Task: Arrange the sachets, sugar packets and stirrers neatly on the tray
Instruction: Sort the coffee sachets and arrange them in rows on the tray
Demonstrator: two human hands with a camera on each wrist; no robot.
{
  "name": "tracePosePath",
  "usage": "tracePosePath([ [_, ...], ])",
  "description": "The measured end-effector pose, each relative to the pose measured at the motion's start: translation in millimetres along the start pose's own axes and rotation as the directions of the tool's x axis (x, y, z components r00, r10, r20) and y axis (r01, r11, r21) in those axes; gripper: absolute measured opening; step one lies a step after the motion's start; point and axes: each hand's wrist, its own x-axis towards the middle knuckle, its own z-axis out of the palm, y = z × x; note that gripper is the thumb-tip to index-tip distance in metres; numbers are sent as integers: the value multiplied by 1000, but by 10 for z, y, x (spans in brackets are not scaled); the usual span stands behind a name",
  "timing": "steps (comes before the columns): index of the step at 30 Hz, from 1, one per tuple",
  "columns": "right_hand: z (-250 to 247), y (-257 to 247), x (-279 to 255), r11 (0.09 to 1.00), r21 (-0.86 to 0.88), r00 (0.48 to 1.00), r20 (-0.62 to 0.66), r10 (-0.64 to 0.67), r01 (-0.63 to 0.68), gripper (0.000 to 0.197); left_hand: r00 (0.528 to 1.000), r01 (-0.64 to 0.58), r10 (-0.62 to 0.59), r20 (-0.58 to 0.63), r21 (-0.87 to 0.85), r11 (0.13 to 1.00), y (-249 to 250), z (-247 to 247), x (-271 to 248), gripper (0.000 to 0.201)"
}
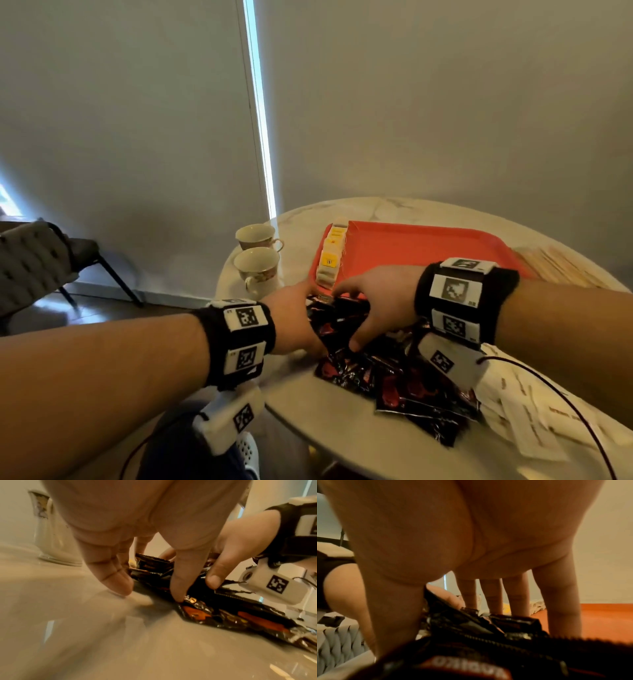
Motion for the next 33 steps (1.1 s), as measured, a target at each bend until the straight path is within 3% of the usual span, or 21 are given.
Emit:
tracePosePath([
  [3, -9, -14, 69, 999, -35, 999, -35, -6, 5, 97, 996, 94, -90, 25, -214, 972, 2, -7, 31, 75],
  [5, -6, -46, 130, 997, -72, 998, -54, -23, 19, 99, 985, 169, -161, 55, -420, 892, -9, -32, 66, 67],
  [11, 44, -145, 286, 991, -130, 991, -123, -45, 29, 75, 970, 234, -192, 152, -811, 536, 9, -133, 79, 29],
  [15, 71, -154, 321, 994, -102, 978, -205, -45, 24, 50, 970, 197, -196, 147, -943, 267, -13, -68, 15, 28],
  [18, 78, -131, 319, 997, -74, 961, -276, -34, 14, 42, 972, 144, -208, 112, -979, 148, -39, -33, 19, 32],
  [22, 46, -45, 297, 1000, 7, 929, -369, -7, 10, 32, 975, 108, -203, 90, -991, 79, -32, -46, 24, 42],
  [26, -3, 25, 231, 996, 84, 884, -467, 6, 37, 30, 965, 84, -257, 50, -989, 123, -20, -74, 36, 40],
  [29, -73, 71, 156, 983, 161, 832, -555, 16, 89, 30, 959, 121, -272, 77, -982, 148, -52, -60, 75, 55],
  [31, -111, 114, 125, 976, 180, 766, -642, 23, 122, 31, 972, 150, -201, 124, -982, 116, -35, -68, 115, 69],
  [33, -124, 150, 125, 973, 172, 700, -714, 14, 156, 35, 985, 167, -57, 164, -985, 54, 52, -109, 177, 85],
])
